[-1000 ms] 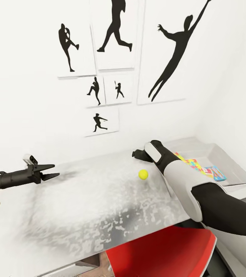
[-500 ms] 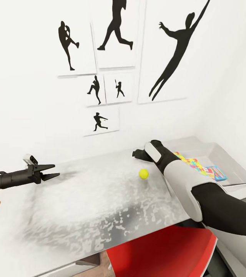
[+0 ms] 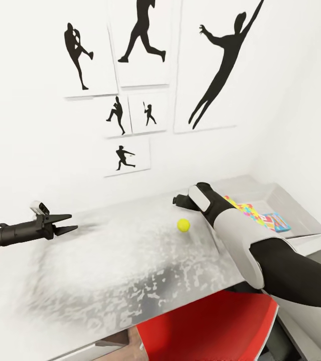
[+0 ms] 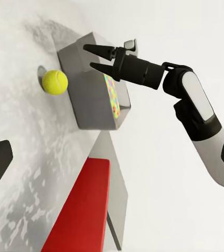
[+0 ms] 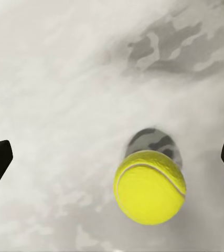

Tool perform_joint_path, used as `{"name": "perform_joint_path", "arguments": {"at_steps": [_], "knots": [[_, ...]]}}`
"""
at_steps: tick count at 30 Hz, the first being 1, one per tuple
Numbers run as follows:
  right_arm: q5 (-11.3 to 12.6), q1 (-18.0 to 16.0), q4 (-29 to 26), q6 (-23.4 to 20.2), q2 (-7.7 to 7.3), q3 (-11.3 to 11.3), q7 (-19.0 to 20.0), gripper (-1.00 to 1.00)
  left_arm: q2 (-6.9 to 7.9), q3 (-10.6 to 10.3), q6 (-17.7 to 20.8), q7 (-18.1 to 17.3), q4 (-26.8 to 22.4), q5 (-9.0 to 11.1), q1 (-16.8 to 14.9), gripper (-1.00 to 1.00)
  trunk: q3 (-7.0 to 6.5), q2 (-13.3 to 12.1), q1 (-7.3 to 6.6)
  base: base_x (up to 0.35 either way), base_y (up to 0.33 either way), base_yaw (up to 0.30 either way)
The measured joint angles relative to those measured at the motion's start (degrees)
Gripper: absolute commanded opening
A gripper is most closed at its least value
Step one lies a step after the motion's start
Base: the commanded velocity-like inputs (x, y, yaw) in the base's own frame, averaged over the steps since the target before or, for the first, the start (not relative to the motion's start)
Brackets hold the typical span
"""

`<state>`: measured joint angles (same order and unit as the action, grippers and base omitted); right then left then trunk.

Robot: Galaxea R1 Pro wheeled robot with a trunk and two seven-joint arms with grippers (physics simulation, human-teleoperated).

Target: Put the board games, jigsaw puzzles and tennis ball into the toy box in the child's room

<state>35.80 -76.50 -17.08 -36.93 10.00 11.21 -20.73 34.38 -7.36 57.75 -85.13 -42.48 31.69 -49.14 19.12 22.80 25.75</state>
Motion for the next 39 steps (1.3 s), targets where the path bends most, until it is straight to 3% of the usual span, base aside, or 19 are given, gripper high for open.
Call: {"name": "perform_joint_path", "arguments": {"at_steps": [14, 39], "knots": [[0.0, 0.3, 0.0, 0.0, 0.0, 2.9, -0.1, 1.0, 0.0, 0.0, 0.0, 0.0, 0.0, 0.0, 0.0, 1.0, 0.7, 0.0, 0.0, 0.0, 0.0, -0.003], [0.0, 0.4, 0.0, -0.1, 0.0, 3.3, 0.1, 1.0, 0.09, 0.1, 0.0, 0.0, 0.0, 0.0, 0.0, 1.0, 3.05, 0.0, 0.0, 0.0, 0.0, 0.0]]}}
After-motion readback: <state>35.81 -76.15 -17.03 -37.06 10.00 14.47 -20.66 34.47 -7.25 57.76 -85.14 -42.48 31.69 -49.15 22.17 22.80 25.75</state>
